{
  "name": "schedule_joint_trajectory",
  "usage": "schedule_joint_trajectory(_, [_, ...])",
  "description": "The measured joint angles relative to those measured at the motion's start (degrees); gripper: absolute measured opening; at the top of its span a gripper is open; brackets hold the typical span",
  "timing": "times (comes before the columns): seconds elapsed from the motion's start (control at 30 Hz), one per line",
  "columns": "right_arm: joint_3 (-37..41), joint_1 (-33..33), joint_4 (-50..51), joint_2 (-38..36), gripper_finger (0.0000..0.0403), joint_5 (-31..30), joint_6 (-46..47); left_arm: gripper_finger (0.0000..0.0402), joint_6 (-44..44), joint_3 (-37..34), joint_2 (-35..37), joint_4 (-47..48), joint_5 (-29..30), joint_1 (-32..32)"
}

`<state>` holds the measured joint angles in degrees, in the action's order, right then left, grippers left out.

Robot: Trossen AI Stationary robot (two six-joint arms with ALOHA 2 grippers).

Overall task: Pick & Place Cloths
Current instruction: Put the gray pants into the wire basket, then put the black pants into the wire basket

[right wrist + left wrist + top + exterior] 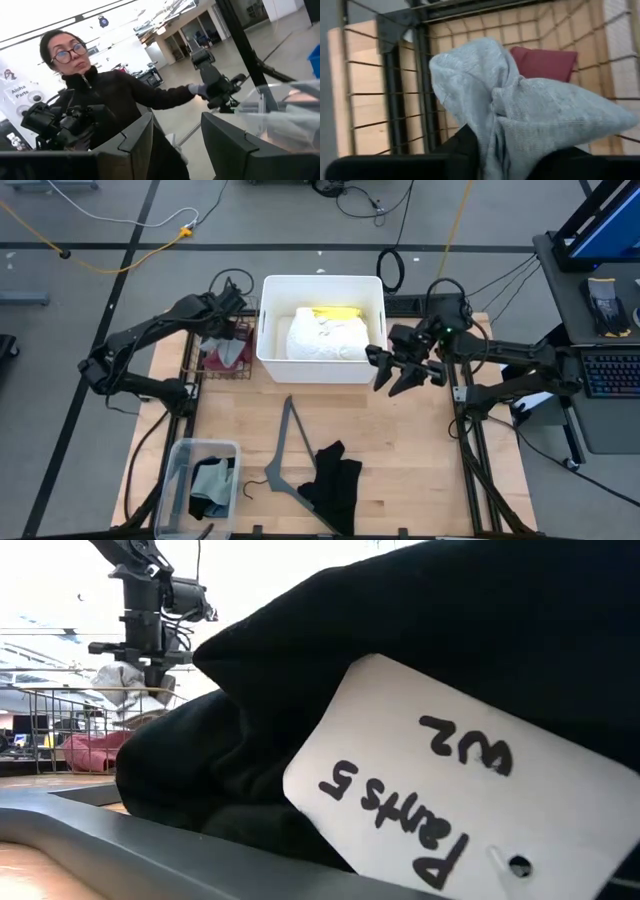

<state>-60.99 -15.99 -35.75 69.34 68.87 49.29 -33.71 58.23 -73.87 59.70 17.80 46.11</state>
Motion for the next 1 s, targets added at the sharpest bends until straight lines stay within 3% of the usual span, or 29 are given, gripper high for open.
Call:
schedule_joint_trajectory(0.3, [6.06, 0.0, -0.15, 0.02, 0.016, -0.22, 2.06, 0.0245, 0.52, 0.01, 0.04, 0.16, -1.74, -0.15])
schedule_joint_trajectory(0.5, [6.67, 0.0, -5.74, 0.0, 0.016, -2.74, 2.06, 0.0306, 4.27, 1.01, 1.51, 0.29, -2.99, -0.39])
schedule_joint_trajectory(0.8, [6.67, 2.81, -7.74, -0.31, 0.016, -5.5, 2.2, 0.033, 6.41, 5.05, 11.71, -4.34, -3.35, -4.91])
schedule_joint_trajectory(1.0, [6.67, 7.76, -9.24, -0.31, 0.016, -11.93, -4.85, 0.0312, 14.79, 5.08, 20.58, -15.84, -14.44, -9.04])
